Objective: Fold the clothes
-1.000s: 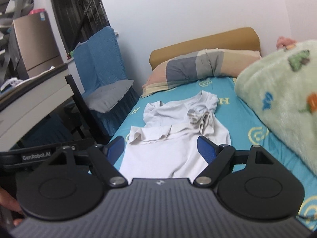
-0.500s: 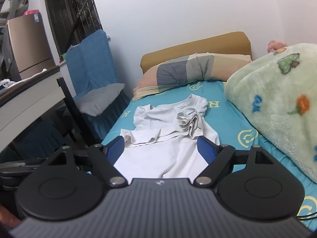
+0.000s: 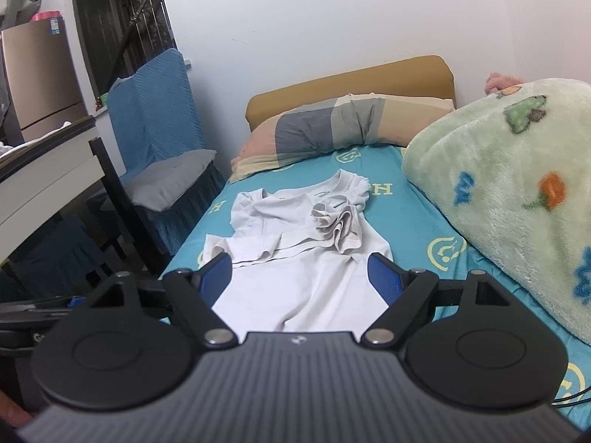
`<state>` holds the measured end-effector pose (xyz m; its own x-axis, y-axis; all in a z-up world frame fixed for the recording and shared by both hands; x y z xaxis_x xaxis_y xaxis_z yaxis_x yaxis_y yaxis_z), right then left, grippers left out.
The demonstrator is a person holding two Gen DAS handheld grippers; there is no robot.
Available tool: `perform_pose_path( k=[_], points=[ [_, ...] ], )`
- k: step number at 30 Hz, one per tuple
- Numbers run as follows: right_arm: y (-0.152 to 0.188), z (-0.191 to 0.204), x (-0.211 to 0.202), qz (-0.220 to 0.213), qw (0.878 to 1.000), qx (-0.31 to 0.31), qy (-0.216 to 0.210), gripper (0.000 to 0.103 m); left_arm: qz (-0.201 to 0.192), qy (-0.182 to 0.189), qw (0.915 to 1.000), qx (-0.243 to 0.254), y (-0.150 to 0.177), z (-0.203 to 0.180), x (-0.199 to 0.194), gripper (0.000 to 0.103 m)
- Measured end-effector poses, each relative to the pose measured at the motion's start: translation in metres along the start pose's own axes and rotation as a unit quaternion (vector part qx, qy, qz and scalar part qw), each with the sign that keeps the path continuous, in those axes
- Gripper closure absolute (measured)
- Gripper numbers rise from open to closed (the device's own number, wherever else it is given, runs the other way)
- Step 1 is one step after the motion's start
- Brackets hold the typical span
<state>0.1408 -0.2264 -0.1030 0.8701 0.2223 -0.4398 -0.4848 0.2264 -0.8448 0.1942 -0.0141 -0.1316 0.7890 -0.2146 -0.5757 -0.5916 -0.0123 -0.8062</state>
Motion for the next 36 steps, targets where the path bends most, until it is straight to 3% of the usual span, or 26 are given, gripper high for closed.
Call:
perform_pose_path(
  k=[12,16,19,22,26,28,30,31,33,36],
  points=[
    [0.004,-0.024,0.006,0.008,0.998,0.043,0.035,0.021,0.025,-0.004,0.9997,-0.006,0.009,0.0,0.013,0.02],
    [0.008,-0.046,0.012,0.025,0.986,0.167,-0.014,0.021,0.035,-0.002,0.9992,-0.019,0.012,0.003,0.017,0.019],
    [0.025,-0.068,0.021,0.062,0.959,0.274,-0.03,0.02,0.043,0.005,0.9984,-0.036,0.014,0.005,0.019,0.017],
    [0.05,-0.087,0.03,0.107,0.917,0.383,-0.04,0.019,0.063,0.029,0.9947,-0.075,0.02,0.007,0.025,0.015],
    [0.092,-0.105,0.043,0.155,0.847,0.506,-0.043,0.019,0.106,0.06,0.9823,-0.142,0.034,0.014,0.042,0.015],
    [0.108,-0.107,0.048,0.169,0.83,0.531,-0.031,0.019,0.131,0.074,0.9713,-0.184,0.044,0.02,0.055,0.015],
    [0.117,-0.105,0.057,0.177,0.824,0.538,-0.029,0.02,0.15,0.085,0.96,-0.221,0.052,0.026,0.067,0.015],
    [0.118,-0.103,0.062,0.175,0.828,0.533,-0.03,0.021,0.155,0.088,0.9552,-0.236,0.055,0.029,0.073,0.015],
    [0.115,-0.099,0.071,0.165,0.839,0.518,-0.028,0.029,0.164,0.099,0.9455,-0.263,0.059,0.033,0.083,0.015],
    [0.107,-0.098,0.083,0.144,0.861,0.488,-0.016,0.052,0.175,0.124,0.9303,-0.297,0.065,0.035,0.098,0.015]
  ],
)
Point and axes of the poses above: each gripper's, at about its wrist camera, not at the fingertips, and x roughly the way its jaws point, z to its left, y to its underside, the point moved 8 cm from there along x, roughly the way its jaws point, and after that the axes turned 2 degrees about x, right-handed, at the moved point
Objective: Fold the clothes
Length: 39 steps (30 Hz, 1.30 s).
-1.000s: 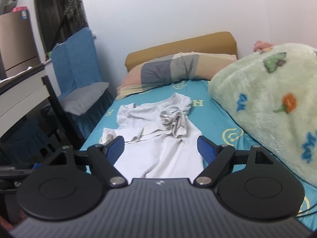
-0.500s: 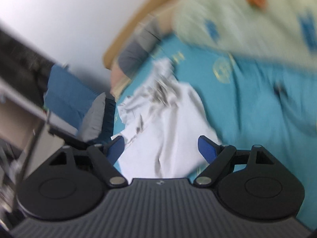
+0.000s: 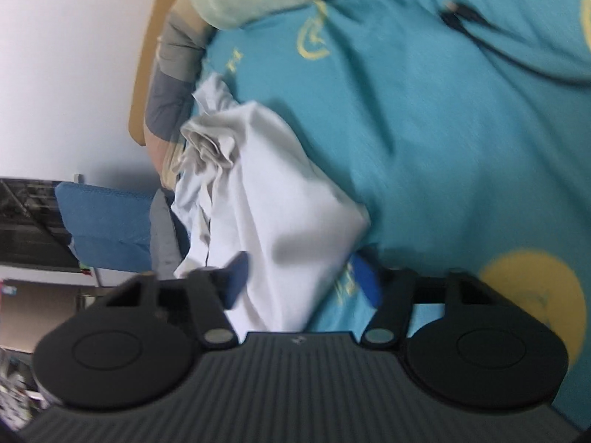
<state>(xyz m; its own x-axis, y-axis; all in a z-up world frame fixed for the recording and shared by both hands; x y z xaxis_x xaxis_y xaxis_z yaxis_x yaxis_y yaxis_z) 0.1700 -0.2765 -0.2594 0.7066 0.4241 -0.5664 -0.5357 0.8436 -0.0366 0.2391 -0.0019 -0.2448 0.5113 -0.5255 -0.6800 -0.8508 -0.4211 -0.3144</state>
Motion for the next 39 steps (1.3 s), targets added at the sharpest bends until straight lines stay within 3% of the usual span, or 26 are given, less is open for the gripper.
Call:
perform_pose_path(
  k=[2,4,6,12,14,18,19,21,22,25,31,39],
  points=[
    [-0.006,0.0,0.004,-0.007,1.0,-0.012,0.013,0.08,0.016,0.025,0.9993,-0.022,0.001,0.0,0.01,0.015],
    [-0.008,0.001,0.004,-0.01,1.0,-0.019,0.02,0.091,0.035,0.051,0.9973,-0.041,0.002,-0.003,0.021,0.015],
    [-0.01,0.006,0.0,-0.017,0.999,-0.032,0.016,0.094,0.047,0.071,0.995,-0.053,0.003,-0.008,0.03,0.015],
    [-0.013,0.052,-0.026,-0.059,0.993,-0.081,-0.056,0.095,0.015,0.063,0.993,-0.099,-0.008,0.012,0.034,0.015],
    [-0.017,0.057,-0.029,-0.067,0.992,-0.087,-0.064,0.095,0.004,0.06,0.9917,-0.114,-0.012,0.019,0.034,0.02],
    [-0.026,0.053,-0.027,-0.078,0.992,-0.09,-0.053,0.095,-0.029,0.05,0.9863,-0.154,-0.018,0.036,0.029,0.043],
    [-0.027,0.05,-0.026,-0.08,0.991,-0.091,-0.048,0.095,-0.041,0.047,0.984,-0.167,-0.019,0.042,0.026,0.056],
    [-0.027,0.043,-0.024,-0.084,0.991,-0.095,-0.036,0.095,-0.063,0.04,0.9784,-0.193,-0.021,0.053,0.02,0.073],
    [-0.028,0.04,-0.023,-0.083,0.992,-0.093,-0.031,0.095,-0.071,0.039,0.9781,-0.192,-0.022,0.053,0.018,0.082],
    [-0.028,0.038,-0.025,-0.089,0.991,-0.094,-0.029,0.095,-0.095,0.043,0.9803,-0.168,-0.027,0.044,0.009,0.091],
    [-0.023,0.05,-0.043,-0.107,0.987,-0.107,-0.055,0.095,-0.139,0.056,0.9828,-0.108,-0.026,0.011,-0.029,0.094],
    [-0.004,0.076,-0.102,-0.129,0.976,-0.134,-0.109,0.095,-0.187,0.074,0.979,-0.034,-0.012,-0.034,-0.09,0.095]
  ],
)
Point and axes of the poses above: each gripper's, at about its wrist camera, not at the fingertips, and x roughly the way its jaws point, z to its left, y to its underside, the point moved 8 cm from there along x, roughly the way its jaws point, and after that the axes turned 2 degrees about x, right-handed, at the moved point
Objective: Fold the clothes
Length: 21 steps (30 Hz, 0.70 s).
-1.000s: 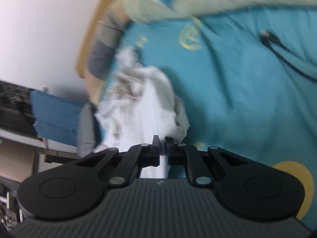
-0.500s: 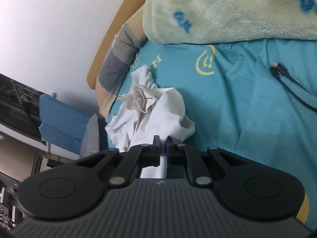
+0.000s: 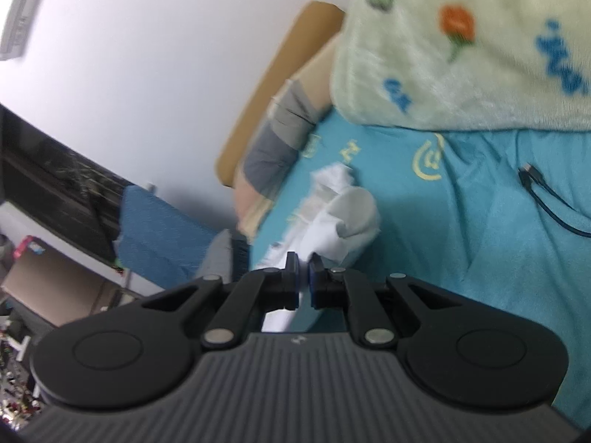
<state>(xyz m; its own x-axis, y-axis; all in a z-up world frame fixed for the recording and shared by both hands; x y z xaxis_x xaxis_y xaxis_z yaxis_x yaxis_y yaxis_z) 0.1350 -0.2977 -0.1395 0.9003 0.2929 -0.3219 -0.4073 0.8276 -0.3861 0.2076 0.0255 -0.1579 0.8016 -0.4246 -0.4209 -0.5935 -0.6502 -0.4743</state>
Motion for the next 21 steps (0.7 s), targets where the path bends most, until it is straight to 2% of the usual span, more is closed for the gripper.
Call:
perform_pose_path(
  k=[8,15,21],
  points=[
    [0.013,0.021,-0.072,-0.049,0.997,-0.037,-0.042,0.095,-0.013,0.024,0.9972,0.07,0.026,-0.036,-0.055,0.095],
    [0.021,0.016,-0.12,-0.077,0.994,-0.061,-0.041,0.095,-0.01,0.043,0.9939,0.101,0.056,-0.043,-0.096,0.095],
    [0.029,0.013,-0.126,-0.081,0.993,-0.084,-0.025,0.095,-0.007,0.036,0.9944,0.099,0.064,-0.042,-0.106,0.095]
  ],
)
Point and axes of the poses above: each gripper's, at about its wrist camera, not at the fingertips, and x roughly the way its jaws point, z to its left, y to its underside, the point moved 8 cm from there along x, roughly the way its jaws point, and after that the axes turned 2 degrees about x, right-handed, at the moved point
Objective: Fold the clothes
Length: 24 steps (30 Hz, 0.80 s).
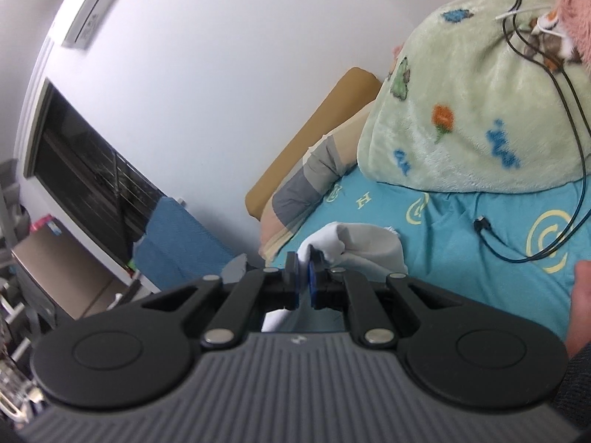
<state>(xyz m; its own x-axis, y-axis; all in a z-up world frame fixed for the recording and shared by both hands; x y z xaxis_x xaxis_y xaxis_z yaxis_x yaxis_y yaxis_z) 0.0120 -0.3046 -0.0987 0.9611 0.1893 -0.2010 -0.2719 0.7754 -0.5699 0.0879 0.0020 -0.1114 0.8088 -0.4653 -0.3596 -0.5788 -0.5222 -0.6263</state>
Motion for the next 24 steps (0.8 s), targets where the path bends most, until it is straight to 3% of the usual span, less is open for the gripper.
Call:
perform_pose_path(
  k=[11,16,21,24],
  points=[
    [0.006,-0.007,0.016,0.009,1.0,-0.005,0.028,0.095,0.025,-0.031,0.9992,0.003,-0.029,-0.003,0.032,0.095],
    [-0.01,0.006,0.038,0.018,0.999,-0.012,0.042,0.095,0.036,-0.045,0.9983,0.004,-0.042,-0.005,0.047,0.094],
    [-0.033,0.016,0.099,0.041,0.993,-0.02,0.107,0.095,0.049,-0.08,0.9955,0.014,-0.074,-0.006,0.097,0.094],
    [-0.044,0.013,0.141,0.049,0.991,-0.011,0.127,0.095,0.05,-0.092,0.9943,-0.016,-0.091,0.008,0.136,0.094]
  ],
)
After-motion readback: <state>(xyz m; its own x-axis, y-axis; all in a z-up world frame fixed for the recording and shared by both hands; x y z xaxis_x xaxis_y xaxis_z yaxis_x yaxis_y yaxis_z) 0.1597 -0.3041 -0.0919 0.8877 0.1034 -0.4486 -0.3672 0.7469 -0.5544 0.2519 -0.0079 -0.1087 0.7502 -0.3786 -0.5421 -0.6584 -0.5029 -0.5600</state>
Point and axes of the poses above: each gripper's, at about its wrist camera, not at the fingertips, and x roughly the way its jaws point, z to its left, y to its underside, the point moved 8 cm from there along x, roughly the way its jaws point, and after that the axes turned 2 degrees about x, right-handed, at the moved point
